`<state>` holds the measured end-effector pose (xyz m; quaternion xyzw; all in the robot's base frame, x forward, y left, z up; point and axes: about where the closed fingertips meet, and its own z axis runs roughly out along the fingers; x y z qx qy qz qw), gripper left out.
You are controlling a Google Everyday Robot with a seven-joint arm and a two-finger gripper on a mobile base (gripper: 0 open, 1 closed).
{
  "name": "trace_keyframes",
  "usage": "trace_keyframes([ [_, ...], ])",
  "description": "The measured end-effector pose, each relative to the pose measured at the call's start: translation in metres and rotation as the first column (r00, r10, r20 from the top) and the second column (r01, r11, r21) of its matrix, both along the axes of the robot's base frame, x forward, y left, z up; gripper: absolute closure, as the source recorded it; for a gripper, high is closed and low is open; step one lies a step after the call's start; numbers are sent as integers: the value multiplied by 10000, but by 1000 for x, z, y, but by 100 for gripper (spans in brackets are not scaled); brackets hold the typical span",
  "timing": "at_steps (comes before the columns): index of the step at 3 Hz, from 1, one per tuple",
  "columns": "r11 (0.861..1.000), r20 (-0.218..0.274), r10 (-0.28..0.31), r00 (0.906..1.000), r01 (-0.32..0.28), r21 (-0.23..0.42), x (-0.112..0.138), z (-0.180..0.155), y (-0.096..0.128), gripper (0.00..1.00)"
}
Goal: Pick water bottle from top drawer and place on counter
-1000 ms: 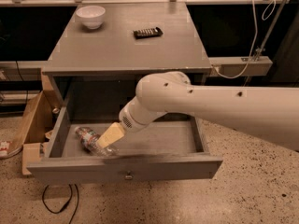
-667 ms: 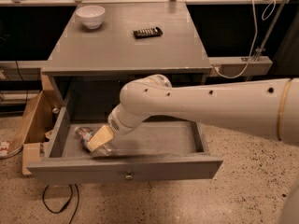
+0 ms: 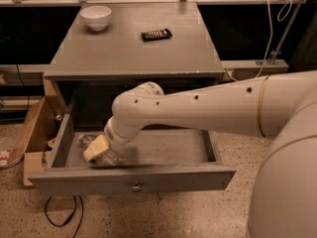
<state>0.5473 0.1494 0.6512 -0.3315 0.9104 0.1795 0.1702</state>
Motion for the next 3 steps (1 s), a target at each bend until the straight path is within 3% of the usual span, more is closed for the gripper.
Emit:
trace_keyframes([
  [1, 9995, -59, -101, 9999, 99, -297, -5, -24, 37, 0],
  [2, 9995, -68, -169, 9998, 167, -274, -3, -30, 41, 0],
  [3, 9993, 51, -332, 9994, 333, -174, -4, -40, 40, 22],
])
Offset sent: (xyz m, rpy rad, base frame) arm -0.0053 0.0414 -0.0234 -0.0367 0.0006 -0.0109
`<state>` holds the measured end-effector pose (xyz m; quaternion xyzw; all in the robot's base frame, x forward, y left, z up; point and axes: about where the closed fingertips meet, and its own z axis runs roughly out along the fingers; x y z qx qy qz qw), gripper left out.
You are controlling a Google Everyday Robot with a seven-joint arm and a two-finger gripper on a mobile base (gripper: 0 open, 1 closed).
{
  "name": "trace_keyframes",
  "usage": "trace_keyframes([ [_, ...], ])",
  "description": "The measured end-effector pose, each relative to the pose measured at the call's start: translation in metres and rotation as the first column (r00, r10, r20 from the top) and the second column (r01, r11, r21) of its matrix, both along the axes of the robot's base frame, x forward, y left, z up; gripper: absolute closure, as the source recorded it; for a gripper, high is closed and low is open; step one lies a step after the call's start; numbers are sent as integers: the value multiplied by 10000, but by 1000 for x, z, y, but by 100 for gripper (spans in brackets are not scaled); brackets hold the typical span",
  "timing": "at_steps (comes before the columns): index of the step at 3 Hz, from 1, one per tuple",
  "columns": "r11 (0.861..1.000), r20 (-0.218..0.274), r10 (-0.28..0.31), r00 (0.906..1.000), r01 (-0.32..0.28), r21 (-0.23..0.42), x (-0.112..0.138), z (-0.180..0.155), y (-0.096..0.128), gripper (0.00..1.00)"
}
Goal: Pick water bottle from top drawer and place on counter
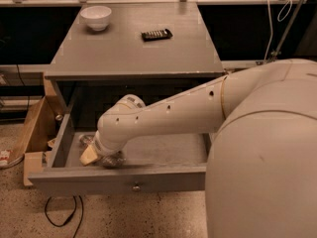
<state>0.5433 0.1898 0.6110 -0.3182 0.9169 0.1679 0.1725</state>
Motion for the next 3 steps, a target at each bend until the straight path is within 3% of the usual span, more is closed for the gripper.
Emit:
trace_keyframes([
  [1, 9999, 82, -76, 9999, 75, 129, -1, -5, 0, 45],
  [2, 9963, 353, -27, 9994, -3, 859, 2, 2, -1, 68],
  [3, 9688, 568, -82, 9984, -62, 2477, 11, 31, 14, 92],
])
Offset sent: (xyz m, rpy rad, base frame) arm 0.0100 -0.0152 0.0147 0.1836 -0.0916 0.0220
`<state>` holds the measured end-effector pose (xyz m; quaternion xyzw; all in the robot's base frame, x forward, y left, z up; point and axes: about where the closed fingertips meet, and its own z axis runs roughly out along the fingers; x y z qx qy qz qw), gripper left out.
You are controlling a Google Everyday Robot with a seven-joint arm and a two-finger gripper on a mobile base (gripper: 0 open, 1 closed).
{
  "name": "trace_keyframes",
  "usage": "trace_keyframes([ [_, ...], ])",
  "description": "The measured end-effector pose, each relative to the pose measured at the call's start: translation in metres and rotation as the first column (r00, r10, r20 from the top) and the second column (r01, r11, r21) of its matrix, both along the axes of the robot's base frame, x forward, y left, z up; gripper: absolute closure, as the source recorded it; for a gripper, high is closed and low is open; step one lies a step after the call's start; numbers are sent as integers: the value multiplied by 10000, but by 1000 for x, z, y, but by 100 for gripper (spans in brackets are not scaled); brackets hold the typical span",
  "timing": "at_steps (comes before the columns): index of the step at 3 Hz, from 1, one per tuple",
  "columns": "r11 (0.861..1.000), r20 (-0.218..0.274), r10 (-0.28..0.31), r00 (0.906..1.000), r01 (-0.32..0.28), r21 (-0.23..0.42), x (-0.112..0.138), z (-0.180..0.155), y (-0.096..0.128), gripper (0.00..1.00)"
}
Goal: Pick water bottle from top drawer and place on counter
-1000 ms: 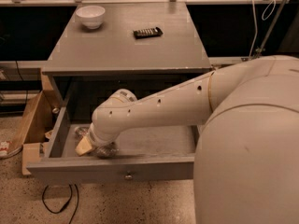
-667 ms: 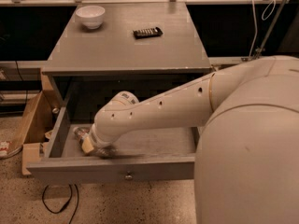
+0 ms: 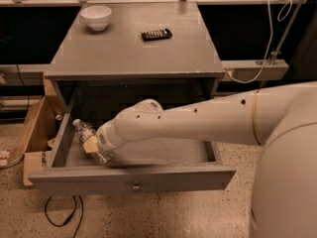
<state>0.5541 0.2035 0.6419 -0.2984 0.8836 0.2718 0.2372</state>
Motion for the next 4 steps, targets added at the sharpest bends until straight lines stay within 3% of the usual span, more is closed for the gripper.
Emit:
trace_keyframes([
  [1, 9888, -91, 184, 9998, -169, 1480, 6, 46, 9, 100],
  [2, 9685, 414, 911, 9950, -982, 2289, -1, 106, -2, 100],
  [3, 9603, 1246, 1357, 9829, -1615, 2274, -8, 132, -26, 100],
  [4, 9600, 1257, 1360, 9827, -1621, 2283, -8, 132, -25, 100],
])
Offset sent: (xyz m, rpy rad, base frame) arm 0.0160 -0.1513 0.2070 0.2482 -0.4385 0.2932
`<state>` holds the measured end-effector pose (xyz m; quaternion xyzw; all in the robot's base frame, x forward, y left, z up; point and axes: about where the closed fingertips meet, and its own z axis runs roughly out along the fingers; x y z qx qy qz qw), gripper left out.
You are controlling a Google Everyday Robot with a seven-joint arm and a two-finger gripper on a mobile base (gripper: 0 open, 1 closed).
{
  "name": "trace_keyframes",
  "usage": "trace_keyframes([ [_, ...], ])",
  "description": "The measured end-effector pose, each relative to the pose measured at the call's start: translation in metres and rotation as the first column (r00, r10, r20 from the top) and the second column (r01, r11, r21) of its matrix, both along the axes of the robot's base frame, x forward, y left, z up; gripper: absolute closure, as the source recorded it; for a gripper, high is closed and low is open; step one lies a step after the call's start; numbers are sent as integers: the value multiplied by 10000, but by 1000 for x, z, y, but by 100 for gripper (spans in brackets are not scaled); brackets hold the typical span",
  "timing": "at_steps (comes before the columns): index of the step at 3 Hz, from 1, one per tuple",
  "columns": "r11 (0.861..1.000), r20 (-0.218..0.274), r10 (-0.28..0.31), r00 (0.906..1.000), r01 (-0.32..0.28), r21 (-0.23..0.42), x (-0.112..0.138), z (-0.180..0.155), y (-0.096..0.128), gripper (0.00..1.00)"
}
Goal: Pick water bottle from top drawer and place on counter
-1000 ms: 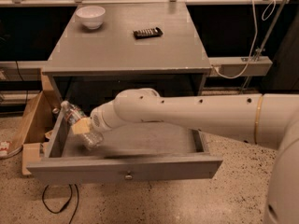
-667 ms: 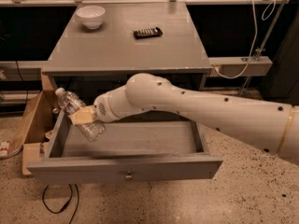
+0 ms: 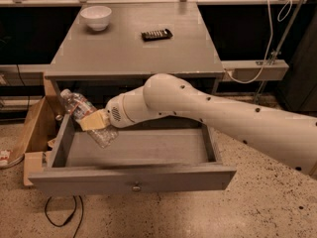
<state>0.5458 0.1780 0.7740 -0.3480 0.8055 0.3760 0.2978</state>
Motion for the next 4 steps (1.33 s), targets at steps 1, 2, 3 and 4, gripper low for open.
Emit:
trace_keyframes([
  [1, 9983, 731, -274, 9969, 310, -489, 16, 45, -10, 100],
  [2, 9832, 1651, -813, 9829, 1062, -1482, 55, 110, -37, 100],
  [3, 9532, 1983, -1777, 9639, 2187, -2087, 111, 171, -93, 100],
  [4, 9532, 1984, -1777, 9639, 2187, -2088, 111, 170, -93, 100],
])
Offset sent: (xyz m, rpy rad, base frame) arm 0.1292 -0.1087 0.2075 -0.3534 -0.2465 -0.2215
